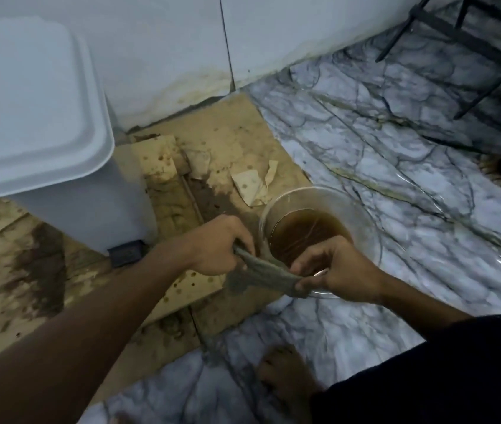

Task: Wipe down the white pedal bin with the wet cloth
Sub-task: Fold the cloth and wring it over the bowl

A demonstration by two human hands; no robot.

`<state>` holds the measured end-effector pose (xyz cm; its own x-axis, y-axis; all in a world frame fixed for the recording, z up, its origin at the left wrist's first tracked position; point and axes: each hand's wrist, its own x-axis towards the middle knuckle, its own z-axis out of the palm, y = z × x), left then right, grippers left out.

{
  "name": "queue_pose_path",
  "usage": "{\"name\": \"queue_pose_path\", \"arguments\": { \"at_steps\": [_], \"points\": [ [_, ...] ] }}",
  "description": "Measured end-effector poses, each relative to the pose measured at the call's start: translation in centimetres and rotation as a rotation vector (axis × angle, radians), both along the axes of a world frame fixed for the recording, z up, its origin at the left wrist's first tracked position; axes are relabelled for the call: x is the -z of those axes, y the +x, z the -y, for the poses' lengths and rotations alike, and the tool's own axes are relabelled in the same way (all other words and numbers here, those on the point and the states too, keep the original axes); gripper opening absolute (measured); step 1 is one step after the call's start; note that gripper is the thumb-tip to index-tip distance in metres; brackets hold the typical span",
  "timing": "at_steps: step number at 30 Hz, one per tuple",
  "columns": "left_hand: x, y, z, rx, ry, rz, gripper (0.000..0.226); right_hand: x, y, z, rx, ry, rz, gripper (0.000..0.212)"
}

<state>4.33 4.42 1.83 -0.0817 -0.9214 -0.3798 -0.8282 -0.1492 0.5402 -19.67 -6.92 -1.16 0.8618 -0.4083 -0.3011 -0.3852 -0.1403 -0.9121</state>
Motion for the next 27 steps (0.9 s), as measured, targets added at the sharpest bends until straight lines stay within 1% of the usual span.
{"name": "queue_pose_path", "arguments": {
  "at_steps": [4,6,9,11,12,14,17,20,23,25,27],
  "points": [
    [1.0,-1.8,1.8,0.030,0.029,0.024,0.018,2.2,-1.7,-0.5,0.136,0.169,-0.009,0.020],
    [1.6,-2.8,2.4,0.045,0.079,0.058,0.019,3.2,-2.4,-0.9,0.178,0.252,-0.057,0.020],
    [3.0,-4.1,2.7,0.179,0.283,0.093,0.026,4.4,-3.1,-2.3,0.114,0.279,-0.186,0.020],
    [3.9,-4.6,2.4,0.269,0.381,0.111,0.027,5.0,-3.3,-3.2,0.069,0.295,-0.214,0.020],
    [4.2,-4.7,2.3,0.285,0.397,0.121,0.027,5.2,-3.3,-3.5,0.057,0.289,-0.209,0.020],
    [4.5,-4.6,2.1,0.254,0.356,0.113,0.028,5.4,-3.2,-3.4,0.070,0.236,-0.176,0.020],
    [4.8,-4.0,2.4,0.116,0.205,0.074,0.027,5.5,-3.0,-2.5,0.180,0.123,-0.113,0.020],
    [4.5,-3.6,3.2,0.039,0.113,0.056,0.019,5.3,-2.9,-1.1,0.259,0.033,-0.044,0.016],
    [4.3,-3.2,4.2,-0.058,0.017,0.022,0.016,5.3,-2.8,0.1,0.357,-0.044,0.028,0.019],
    [5.1,-3.7,4.5,-0.150,-0.064,0.026,0.017,5.7,-2.8,0.6,0.399,-0.137,0.019,0.025],
    [6.1,-4.8,4.4,-0.197,-0.083,0.053,0.017,6.6,-2.8,0.7,0.381,-0.280,-0.042,0.032]
  ]
}}
